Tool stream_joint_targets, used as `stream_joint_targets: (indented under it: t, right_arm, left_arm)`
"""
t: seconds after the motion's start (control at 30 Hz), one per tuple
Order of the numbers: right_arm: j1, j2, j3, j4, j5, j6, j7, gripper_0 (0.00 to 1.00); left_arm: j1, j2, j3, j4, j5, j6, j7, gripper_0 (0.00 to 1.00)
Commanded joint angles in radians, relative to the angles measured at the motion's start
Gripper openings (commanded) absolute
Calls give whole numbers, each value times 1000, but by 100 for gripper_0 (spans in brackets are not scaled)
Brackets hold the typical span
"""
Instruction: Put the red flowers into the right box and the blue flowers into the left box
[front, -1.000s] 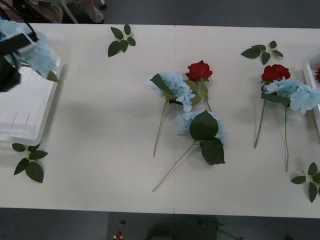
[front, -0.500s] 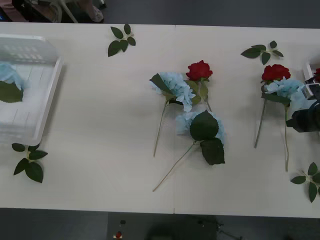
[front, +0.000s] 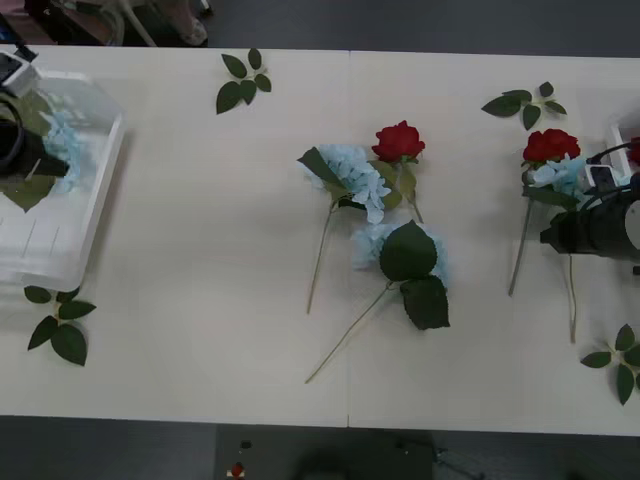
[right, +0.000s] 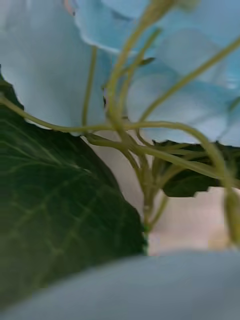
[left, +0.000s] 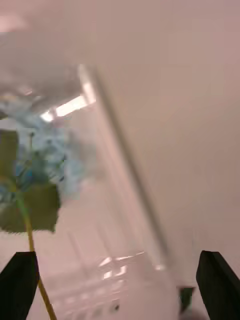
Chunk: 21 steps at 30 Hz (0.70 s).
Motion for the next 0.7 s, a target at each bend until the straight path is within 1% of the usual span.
stream_joint_targets:
  t: [0.03,0.1,0.17,0.2,0.27,0.3,0.33,0.4,0.43,0.53,0.57,0.7]
  right_arm:
    - [-24,21,-4,20,41,-30,-10,68]
    - [-28,35,-4,37,60,-36,-7,56]
    - [-31,41,-4,49,72,-44,-7,51]
    - [-31,47,-4,55,81,-52,-6,47]
    - [-33,53,-4,68,90,-59,-6,36]
    - [-31,55,-4,71,90,-61,-6,32]
    - [-33,55,-4,77,90,-64,-6,24]
    - [-34,55,-4,82,90,-69,-6,4]
    - [-34,55,-5,83,90,-70,-6,0]
    - [-36,53,-25,86,84,-70,-1,0]
    - [-38,53,-30,86,81,-70,-1,0]
    - [-38,33,-87,65,51,-70,22,0]
  left_arm:
    - [9,-182,96,8,78,15,11,92]
    - [9,-307,96,45,71,-5,18,95]
    - [9,-398,96,83,61,-23,15,97]
    - [6,-452,96,106,28,-33,9,99]
    - [-8,-548,86,137,-61,-36,4,99]
    - [-12,-570,83,145,-84,-36,3,98]
    - [-28,-616,69,163,-131,-36,3,99]
    - [-60,-689,39,206,-186,-36,6,99]
    - [-77,-723,25,228,-208,-36,11,99]
    - [-143,-817,-19,312,-284,-36,15,99]
    - [-156,-832,-26,330,-295,-36,17,99]
    - [-265,-921,-87,461,-355,-40,17,99]
